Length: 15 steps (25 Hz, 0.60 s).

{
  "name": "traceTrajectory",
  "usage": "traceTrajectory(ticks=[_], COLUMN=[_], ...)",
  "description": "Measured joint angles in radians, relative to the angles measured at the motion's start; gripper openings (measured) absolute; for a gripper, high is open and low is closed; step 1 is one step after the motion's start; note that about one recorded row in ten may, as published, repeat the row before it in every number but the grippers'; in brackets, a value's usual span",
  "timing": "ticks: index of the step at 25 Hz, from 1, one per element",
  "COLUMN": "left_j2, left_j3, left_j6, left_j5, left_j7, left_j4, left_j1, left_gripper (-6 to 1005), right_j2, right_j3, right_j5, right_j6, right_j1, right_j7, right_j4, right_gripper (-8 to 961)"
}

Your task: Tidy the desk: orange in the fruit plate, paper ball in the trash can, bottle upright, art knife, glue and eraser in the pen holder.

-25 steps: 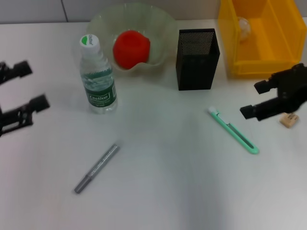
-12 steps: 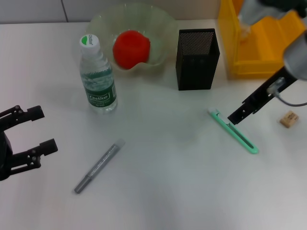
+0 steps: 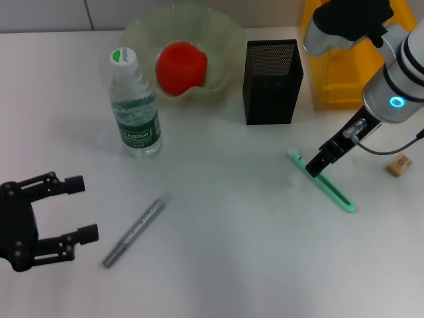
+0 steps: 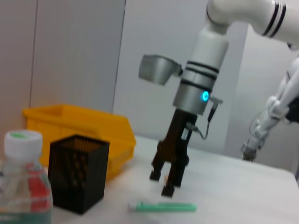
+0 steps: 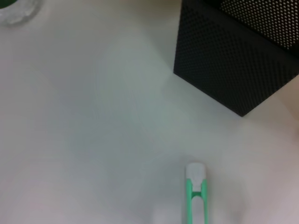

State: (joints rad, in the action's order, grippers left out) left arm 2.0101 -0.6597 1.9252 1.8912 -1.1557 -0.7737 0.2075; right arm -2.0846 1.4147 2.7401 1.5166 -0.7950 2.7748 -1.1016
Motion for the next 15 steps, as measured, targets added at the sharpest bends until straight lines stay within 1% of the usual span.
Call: traceTrajectory(ticks=[5, 15], left_j2=[0.0, 0.002], left_j3=[0.0, 0.001], left_j6=[-0.045, -0.079], left_j5=[0.056, 0.059], left_j7=[0.001, 0.0], left_j4=[-0.003, 0.0], left_j1=[0.007, 0.007], left_gripper=[801, 801], right_j2=[-0.001, -0.003], right_j3=[0.001, 0.036], right_j5=[-0.01, -0.036], right_j6=[-0.036, -0.107], right_j1=[0.002, -0.019], right_j7=[-0.004, -0.015], right_j4=[0.024, 0.107], right_gripper=[833, 833])
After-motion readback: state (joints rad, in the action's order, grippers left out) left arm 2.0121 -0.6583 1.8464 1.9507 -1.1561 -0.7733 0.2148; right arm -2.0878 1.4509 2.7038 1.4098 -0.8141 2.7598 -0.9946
